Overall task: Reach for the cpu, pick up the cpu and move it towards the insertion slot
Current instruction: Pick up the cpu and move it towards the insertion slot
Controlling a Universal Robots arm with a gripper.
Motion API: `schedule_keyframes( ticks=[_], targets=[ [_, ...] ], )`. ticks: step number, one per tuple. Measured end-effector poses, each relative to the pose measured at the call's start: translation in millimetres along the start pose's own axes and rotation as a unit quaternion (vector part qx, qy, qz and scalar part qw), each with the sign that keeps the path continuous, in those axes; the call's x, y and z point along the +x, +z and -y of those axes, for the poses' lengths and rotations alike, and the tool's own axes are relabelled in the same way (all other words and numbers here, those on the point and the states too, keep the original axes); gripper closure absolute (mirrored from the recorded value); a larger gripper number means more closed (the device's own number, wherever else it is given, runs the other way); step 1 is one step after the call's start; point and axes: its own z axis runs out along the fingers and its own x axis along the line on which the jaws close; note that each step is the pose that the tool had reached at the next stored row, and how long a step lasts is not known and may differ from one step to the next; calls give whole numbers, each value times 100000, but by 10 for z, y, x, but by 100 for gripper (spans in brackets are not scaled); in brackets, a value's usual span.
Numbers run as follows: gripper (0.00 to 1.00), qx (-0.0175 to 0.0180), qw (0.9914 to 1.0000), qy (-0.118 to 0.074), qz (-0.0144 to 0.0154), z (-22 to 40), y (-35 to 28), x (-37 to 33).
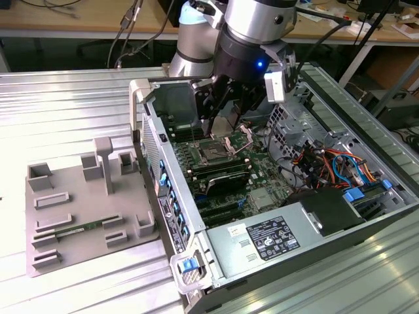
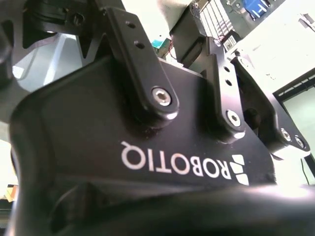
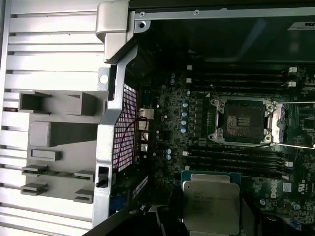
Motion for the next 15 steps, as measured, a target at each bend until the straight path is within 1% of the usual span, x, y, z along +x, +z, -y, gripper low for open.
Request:
schedule_keyframes(
  ticks=[11,15],
  targets=[
    [45,-3,100000,-3,2,8,11,-103],
    [45,-4,100000,-1,2,10,16,-128]
  ],
)
